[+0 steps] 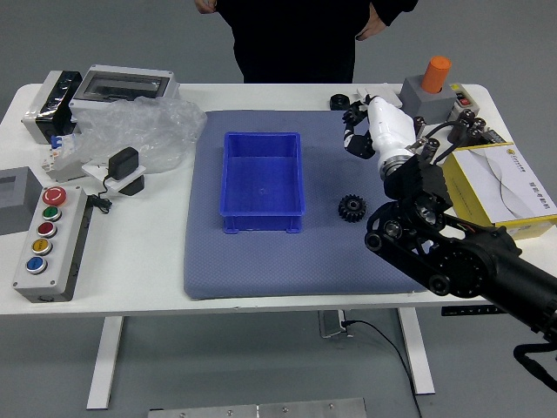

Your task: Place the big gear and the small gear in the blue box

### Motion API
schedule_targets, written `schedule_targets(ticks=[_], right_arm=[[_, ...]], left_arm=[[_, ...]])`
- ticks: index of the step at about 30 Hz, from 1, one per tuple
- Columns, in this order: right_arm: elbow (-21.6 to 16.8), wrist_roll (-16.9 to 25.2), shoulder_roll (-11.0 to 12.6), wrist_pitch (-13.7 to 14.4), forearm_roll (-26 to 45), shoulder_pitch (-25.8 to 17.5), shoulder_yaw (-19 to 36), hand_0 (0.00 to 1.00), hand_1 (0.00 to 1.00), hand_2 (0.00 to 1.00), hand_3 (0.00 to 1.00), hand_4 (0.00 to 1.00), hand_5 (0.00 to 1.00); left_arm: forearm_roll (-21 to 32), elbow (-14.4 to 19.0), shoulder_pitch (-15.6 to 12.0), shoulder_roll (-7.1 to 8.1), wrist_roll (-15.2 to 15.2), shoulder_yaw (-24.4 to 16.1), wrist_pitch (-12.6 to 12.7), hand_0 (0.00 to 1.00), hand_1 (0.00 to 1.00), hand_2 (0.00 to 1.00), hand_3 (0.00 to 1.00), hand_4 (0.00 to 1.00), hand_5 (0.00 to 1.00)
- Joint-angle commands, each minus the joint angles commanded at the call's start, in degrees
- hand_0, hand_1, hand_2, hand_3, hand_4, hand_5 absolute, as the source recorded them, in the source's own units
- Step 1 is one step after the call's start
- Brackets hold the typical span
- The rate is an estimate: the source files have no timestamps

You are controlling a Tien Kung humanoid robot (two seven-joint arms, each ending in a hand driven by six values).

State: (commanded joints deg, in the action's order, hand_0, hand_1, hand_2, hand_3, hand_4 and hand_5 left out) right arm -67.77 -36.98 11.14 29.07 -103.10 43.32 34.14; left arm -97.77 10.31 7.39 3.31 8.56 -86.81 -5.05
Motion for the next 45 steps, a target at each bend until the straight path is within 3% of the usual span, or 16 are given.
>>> schedule_targets(ticks=[7,18,23,24,29,30,39,45], right_arm=[[-2.8,0.0,-3.6,0.5,-1.8,-0.5,-1.7,0.543,0.383,0.416,0.529,0.482,0.002],[-3.0,0.0,-8.2,1.5,-0.9,-1.5,-5.2,0.546,0.384,0.422,0.537,0.486,0.002],[-2.5,0.1,-8.6,0.9,1.5,-1.7,-5.7,0.546,0.384,0.422,0.537,0.486,0.002],[-2.3,0.2,-8.7,0.7,2.1,-1.7,-5.7,0.624,0.476,0.635,0.754,0.565,0.219],[-1.8,0.9,-8.7,-0.1,4.1,-1.6,-5.4,0.624,0.476,0.635,0.754,0.565,0.219],[-1.7,1.0,-8.7,-0.3,4.4,-1.6,-5.3,0.619,0.573,0.780,0.915,0.657,0.241],[-1.5,1.5,-8.6,-1.5,6.3,-1.6,-5.0,0.656,0.604,0.826,0.943,0.709,0.287],[-2.4,2.6,-7.8,-0.4,6.9,-2.2,-2.5,0.706,0.648,0.840,0.952,0.734,0.322]], left_arm=[[-0.2,0.0,0.0,-0.04,0.1,-0.1,-0.2,0.757,0.739,0.766,0.812,0.601,0.133],[-0.7,0.0,0.1,-0.19,0.2,-0.2,-0.4,0.757,0.740,0.766,0.812,0.599,0.133],[-0.9,0.0,0.2,-0.26,0.3,-0.3,-0.5,0.757,0.740,0.766,0.812,0.599,0.133],[-1.0,0.0,0.2,-0.29,0.3,-0.3,-0.6,0.757,0.740,0.766,0.812,0.598,0.134],[-1.1,0.0,0.1,-0.35,0.4,-0.3,-0.6,0.757,0.740,0.766,0.812,0.598,0.134],[-1.2,0.0,0.1,-0.35,0.4,-0.3,-0.6,0.757,0.740,0.766,0.813,0.596,0.133],[-1.3,0.0,0.0,-0.36,0.5,-0.4,-0.6,0.757,0.740,0.766,0.813,0.595,0.134],[-1.3,0.0,-0.2,-0.39,0.4,-0.4,-0.6,0.757,0.740,0.767,0.813,0.594,0.134]])
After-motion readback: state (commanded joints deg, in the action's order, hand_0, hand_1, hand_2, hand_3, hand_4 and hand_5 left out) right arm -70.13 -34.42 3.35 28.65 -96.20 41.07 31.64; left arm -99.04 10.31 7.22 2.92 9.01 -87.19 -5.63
